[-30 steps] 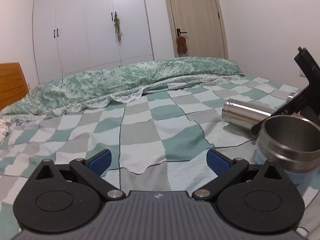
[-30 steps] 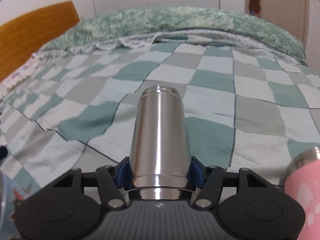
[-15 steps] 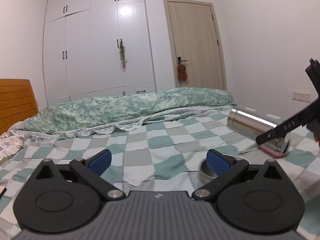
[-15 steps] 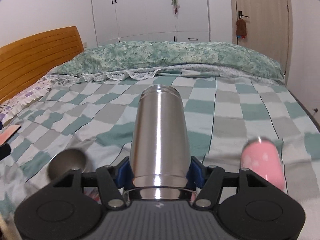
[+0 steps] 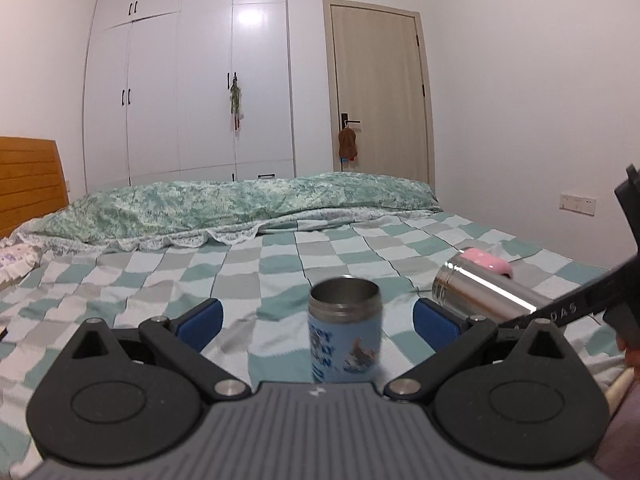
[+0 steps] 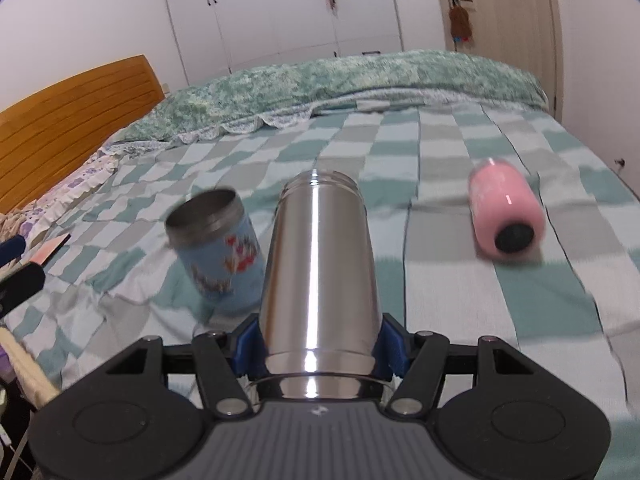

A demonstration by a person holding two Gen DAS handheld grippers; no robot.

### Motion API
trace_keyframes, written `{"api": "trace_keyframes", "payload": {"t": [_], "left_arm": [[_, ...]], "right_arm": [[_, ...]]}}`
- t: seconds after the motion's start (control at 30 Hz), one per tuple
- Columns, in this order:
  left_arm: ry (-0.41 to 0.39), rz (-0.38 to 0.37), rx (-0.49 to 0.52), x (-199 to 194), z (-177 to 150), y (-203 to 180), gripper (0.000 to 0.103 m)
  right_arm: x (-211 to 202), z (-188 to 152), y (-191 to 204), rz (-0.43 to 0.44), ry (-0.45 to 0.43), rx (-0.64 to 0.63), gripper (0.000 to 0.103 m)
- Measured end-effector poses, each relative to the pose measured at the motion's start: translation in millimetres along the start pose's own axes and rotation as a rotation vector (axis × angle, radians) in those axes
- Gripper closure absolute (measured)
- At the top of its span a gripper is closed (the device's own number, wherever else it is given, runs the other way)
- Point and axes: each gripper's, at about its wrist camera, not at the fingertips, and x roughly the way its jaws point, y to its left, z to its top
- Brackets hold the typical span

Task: Flip cup upright
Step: 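Lift the silver tumbler with the right tool and swing it away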

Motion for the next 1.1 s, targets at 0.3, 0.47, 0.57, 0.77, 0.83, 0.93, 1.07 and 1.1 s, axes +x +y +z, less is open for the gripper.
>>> {"api": "trace_keyframes", "payload": {"t": [0.3,0.47,0.57,0.77,0.83,0.93,1.07,1.1], "left_arm": [[0.045,0.001,-0.024,-32.4,-25.3,-27.6,0.0],[0.062,0.007,-0.038,-45.6,-35.0,-38.1,0.0],[0.058,0.003,-0.036,-52.7,-37.7,-41.4,0.0],[0.067,0.013,-0.042,-60.0,-41.4,-50.0,0.0],[0.077,0.008,-0.042,-61.7,-42.4,-52.6,0.0],[0.097,0.008,-0.037,-61.4,-43.1,-58.3,0.0],[0.125,0.05,-0.051,-56.3,-42.7,-68.9,0.0],[0.13,0.053,-0.059,-54.0,-42.5,-71.7,0.0]], "right_arm": [[0.3,-58.0,-9.8,-0.078,0.077,0.045,0.041],[9.7,-73.4,-6.5,-0.095,0.094,0.071,0.041],[8.2,-73.2,-7.8,-0.089,0.093,0.08,0.041],[-4.2,-69.0,-14.4,0.016,0.077,0.076,0.005],[-23.8,-68.5,-17.0,0.047,0.006,0.051,0.004],[-52.5,-67.4,-27.8,0.047,-0.114,0.015,0.0],[-77.6,-66.2,-56.5,0.028,-0.215,-0.011,0.0],[-81.0,-65.7,-64.3,0.017,-0.228,-0.016,0.0]]}}
